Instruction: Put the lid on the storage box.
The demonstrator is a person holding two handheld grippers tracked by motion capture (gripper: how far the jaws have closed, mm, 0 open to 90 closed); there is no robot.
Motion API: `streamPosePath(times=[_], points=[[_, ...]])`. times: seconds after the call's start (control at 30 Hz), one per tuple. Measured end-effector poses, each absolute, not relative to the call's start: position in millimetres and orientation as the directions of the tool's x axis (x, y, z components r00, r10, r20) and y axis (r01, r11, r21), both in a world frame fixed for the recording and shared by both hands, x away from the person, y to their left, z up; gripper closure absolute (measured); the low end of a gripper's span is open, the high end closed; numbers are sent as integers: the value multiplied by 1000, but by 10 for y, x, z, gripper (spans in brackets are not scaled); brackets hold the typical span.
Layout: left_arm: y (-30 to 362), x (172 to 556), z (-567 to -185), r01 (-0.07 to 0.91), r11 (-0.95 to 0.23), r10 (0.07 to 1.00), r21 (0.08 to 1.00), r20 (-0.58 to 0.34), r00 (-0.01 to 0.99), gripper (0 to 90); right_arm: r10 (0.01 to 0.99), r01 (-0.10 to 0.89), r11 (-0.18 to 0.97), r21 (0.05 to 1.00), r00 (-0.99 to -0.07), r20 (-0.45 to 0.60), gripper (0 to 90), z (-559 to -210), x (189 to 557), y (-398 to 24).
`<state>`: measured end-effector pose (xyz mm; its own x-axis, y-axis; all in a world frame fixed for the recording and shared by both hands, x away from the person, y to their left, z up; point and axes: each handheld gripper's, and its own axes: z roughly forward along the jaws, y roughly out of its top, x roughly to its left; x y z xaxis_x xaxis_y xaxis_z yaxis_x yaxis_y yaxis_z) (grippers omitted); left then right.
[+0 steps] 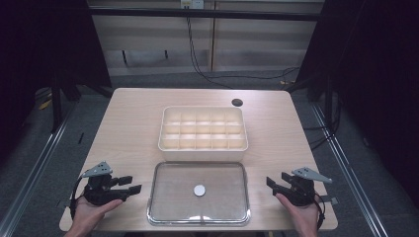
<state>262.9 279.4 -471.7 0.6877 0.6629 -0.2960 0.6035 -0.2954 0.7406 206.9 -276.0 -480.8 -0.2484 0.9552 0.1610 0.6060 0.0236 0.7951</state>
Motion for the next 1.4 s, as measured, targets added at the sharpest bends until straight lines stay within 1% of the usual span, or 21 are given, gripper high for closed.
streamPosePath(times=[0.1,0.2,0.23,0.3,0.37,0.4,0.47,0.57,0.63,0.77,0.83,0.93,1.0,1.17,1.23,1.3,1.33,1.37,1.4], points=[[2802,2614,-4707,600,-291,670,745,-290,684,405,953,610,2,792,-242,184,356,-4788,2057,-2788],[2804,2612,-4704,606,-277,664,745,-307,682,362,959,610,-17,792,-213,185,346,-4767,2029,-2805],[2804,2612,-4704,606,-277,664,745,-307,682,352,959,610,-17,792,-213,185,346,-4767,2029,-2805],[2795,2620,-4700,611,-277,674,741,-304,674,351,946,634,-40,772,-224,233,362,-4769,2033,-2826],[2778,2621,-4699,608,-287,674,740,-295,677,351,942,649,-24,760,-240,234,369,-4764,2036,-2817],[2765,2617,-4696,602,-298,673,740,-284,683,359,934,653,-24,757,-255,250,372,-4742,2036,-2791],[2762,2614,-4691,600,-300,667,741,-287,688,394,932,650,-12,760,-268,244,373,-4707,2025,-2738],[2763,2605,-4672,598,-299,665,743,-287,689,411,928,656,9,755,-287,239,369,-4675,2021,-2676],[2757,2593,-4656,598,-299,662,743,-290,691,416,915,658,38,752,-325,239,386,-4638,2011,-2586],[2721,2571,-4622,587,-318,638,744,-290,713,431,904,661,48,749,-348,249,401,-4608,2002,-2512],[2700,2574,-4612,580,-324,620,747,-295,727,479,900,660,53,749,-357,251,401,-4593,2007,-2471],[2653,2600,-4601,583,-338,621,739,-290,728,472,889,665,62,745,-376,262,408,-4587,2047,-2411],[2596,2621,-4586,579,-348,621,737,-281,732,481,882,668,77,741,-391,262,430,-4583,2081,-2369],[2475,2725,-4559,562,-380,614,734,-254,747,499,873,656,90,750,-414,258,448,-4522,2168,-2267],[2442,2769,-4545,573,-370,606,731,-278,746,500,869,647,96,757,-424,253,455,-4484,2210,-2229],[2408,2795,-4503,570,-377,602,730,-275,750,503,870,642,98,760,-426,248,461,-4438,2267,-2200],[2393,2799,-4480,573,-372,588,731,-292,754,515,869,642,107,759,-431,242,472,-4403,2324,-2184],[2350,2787,-4432,543,-400,591,738,-245,768,512,870,638,117,761,-436,231,476,-4382,2350,-2176],[2341,2789,-4428,541,-397,590,741,-245,769,514,868,639,120,760,-439,232,477,-4367,2376,-2168]])
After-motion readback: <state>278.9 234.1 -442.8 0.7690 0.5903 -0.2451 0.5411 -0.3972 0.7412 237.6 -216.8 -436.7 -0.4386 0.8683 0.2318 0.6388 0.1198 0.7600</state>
